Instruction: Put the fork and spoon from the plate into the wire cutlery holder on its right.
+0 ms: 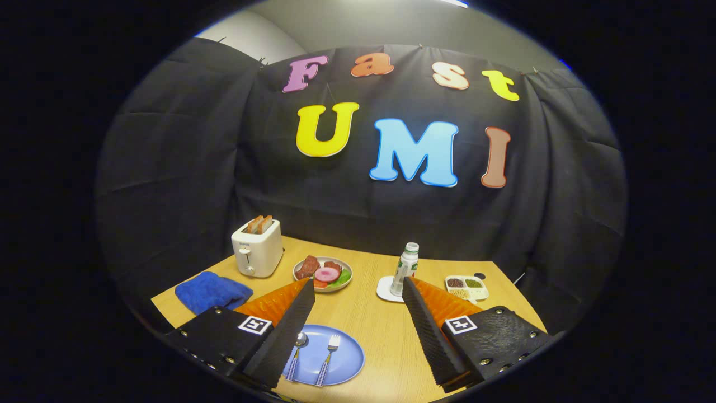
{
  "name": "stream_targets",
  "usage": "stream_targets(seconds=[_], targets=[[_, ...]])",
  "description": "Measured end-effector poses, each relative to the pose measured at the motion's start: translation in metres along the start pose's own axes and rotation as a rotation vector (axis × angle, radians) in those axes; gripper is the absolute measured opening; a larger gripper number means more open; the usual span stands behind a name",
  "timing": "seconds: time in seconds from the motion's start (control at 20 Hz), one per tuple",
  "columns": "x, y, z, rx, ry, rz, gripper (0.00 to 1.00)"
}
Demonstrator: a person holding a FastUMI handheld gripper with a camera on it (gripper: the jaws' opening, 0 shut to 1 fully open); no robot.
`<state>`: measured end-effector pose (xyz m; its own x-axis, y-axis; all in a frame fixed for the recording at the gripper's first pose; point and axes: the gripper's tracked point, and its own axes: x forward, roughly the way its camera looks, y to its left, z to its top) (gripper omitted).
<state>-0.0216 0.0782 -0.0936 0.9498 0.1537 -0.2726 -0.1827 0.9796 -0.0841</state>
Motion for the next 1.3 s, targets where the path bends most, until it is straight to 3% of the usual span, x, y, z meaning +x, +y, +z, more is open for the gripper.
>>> stream_targets(seconds=[0.45,0.75,1.25,1.3], targets=[[0.018,0.028,-0.081,-0.014,0.28,0.05,0.97],[0.022,0.037,-0.163,-0.012,0.556,0.075,0.97],[0.031,0.05,-0.232,-0.04,0.782,0.121,0.97],[0.031,0.051,-0.236,-0.04,0.8,0.126,0.94]])
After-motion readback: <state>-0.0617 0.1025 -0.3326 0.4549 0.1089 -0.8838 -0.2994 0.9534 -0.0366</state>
